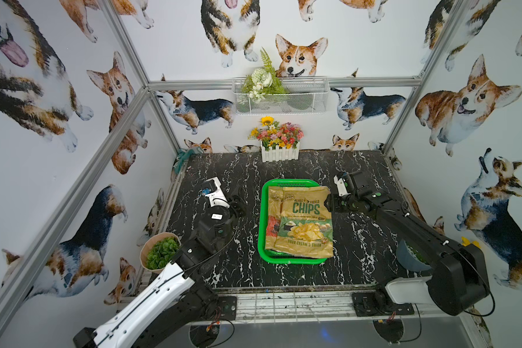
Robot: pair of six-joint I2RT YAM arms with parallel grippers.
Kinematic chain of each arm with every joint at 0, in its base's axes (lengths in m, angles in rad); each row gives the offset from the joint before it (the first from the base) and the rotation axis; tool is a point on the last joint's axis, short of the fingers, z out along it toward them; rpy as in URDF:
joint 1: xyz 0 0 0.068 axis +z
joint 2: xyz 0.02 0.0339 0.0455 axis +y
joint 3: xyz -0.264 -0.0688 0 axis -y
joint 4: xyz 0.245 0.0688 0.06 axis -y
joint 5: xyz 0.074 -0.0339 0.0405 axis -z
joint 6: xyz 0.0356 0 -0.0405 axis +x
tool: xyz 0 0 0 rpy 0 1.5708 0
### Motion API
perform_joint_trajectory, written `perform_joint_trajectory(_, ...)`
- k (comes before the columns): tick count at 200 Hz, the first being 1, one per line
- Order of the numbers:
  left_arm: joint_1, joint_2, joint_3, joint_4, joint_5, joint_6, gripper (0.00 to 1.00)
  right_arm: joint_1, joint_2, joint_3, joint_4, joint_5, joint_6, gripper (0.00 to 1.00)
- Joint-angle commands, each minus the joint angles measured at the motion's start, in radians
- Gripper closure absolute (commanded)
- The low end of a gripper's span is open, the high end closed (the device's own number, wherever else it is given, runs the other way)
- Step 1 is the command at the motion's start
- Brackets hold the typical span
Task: Put the potato chips into the basket
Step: Place the potato chip in the basket.
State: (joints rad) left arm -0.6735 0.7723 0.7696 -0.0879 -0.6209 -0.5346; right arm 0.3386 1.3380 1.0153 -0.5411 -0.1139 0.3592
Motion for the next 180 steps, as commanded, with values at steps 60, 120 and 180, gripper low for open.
perform_joint_trajectory(60, 0.004, 0.041, 0.019, -0.009, 0.043, -0.028, 0.44, -0.001, 0.043, -0.093, 0.276, -0.388, 0.119, 0.96)
perform_joint_trajectory(120, 0.006, 0.047, 0.013, -0.004, 0.050, -0.048, 0.44, 0.036, 0.143, -0.086, 0.412, -0.493, 0.169, 0.96)
perform_joint_trajectory(180, 0.006, 0.027, -0.002, -0.007, 0.042, -0.061, 0.44, 0.034, 0.236, 0.109, 0.100, -0.146, -0.041, 0.68)
